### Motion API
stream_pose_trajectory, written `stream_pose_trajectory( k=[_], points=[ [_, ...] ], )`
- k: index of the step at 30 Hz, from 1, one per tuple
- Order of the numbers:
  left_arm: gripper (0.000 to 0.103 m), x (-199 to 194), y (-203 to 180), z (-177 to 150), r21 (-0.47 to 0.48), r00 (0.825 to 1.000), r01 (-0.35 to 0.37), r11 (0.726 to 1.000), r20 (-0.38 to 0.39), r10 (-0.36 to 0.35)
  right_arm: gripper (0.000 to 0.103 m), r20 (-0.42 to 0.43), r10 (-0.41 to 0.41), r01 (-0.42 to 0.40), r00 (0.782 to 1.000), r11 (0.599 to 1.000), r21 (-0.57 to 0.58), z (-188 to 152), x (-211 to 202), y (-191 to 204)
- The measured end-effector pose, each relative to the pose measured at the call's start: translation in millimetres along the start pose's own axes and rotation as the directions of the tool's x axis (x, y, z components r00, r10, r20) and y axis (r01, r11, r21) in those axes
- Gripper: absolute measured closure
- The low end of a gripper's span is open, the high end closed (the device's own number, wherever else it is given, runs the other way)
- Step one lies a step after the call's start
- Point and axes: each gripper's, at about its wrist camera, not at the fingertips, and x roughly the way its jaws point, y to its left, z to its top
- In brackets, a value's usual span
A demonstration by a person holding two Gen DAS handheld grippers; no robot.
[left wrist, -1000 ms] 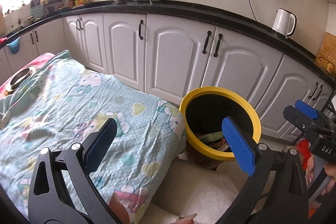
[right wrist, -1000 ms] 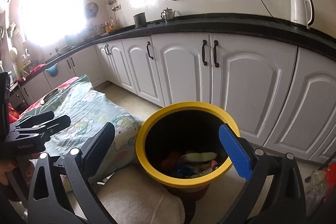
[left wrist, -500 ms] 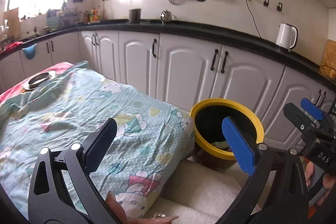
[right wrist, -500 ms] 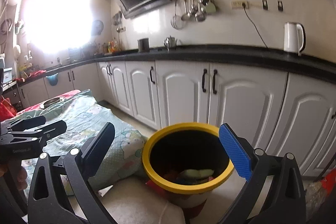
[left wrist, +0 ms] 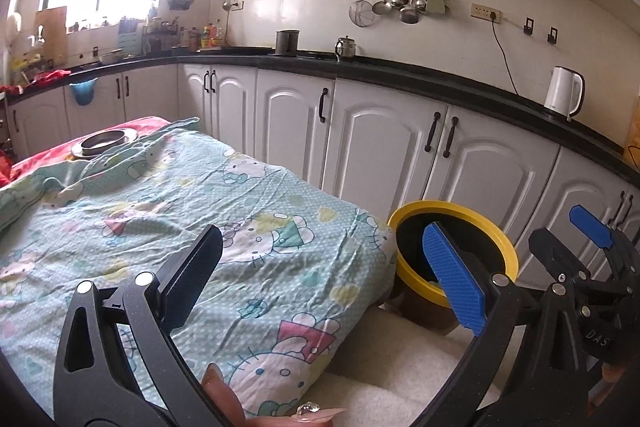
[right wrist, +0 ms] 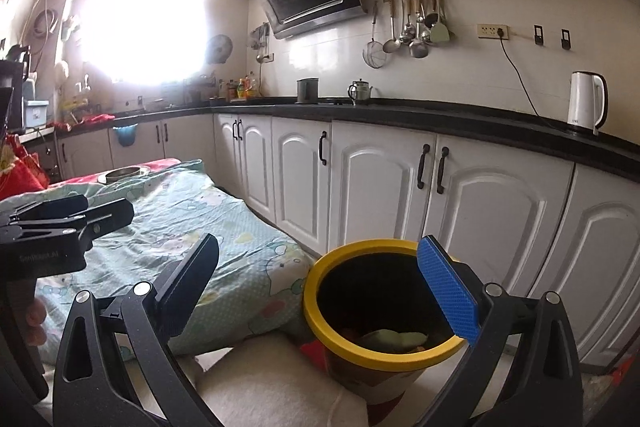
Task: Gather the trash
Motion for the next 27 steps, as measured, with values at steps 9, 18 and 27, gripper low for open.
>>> stream_pose_trajectory(
  k=[9, 18, 27],
  points=[
    [0.011, -0.7, 2.1, -0.1, -0.008, 1.000, -0.003, 1.000, -0.002, 0.003, 0.006, -0.001, -0.002, 0.002, 1.000, 1.000, -0.002, 0.4, 2.2, 3.0],
    [0.011, -1.4, 1.6, 0.1, -0.009, 1.000, -0.003, 1.000, -0.001, 0.003, 0.006, 0.001, -0.010, 0.010, 1.000, 1.000, 0.007, -0.2, 0.8, 0.2],
    [0.011, -1.6, 1.8, 0.4, -0.007, 1.000, -0.007, 1.000, -0.002, 0.007, 0.006, 0.001, -0.009, 0.009, 1.000, 1.000, 0.008, 0.1, 0.9, -0.1]
  ],
)
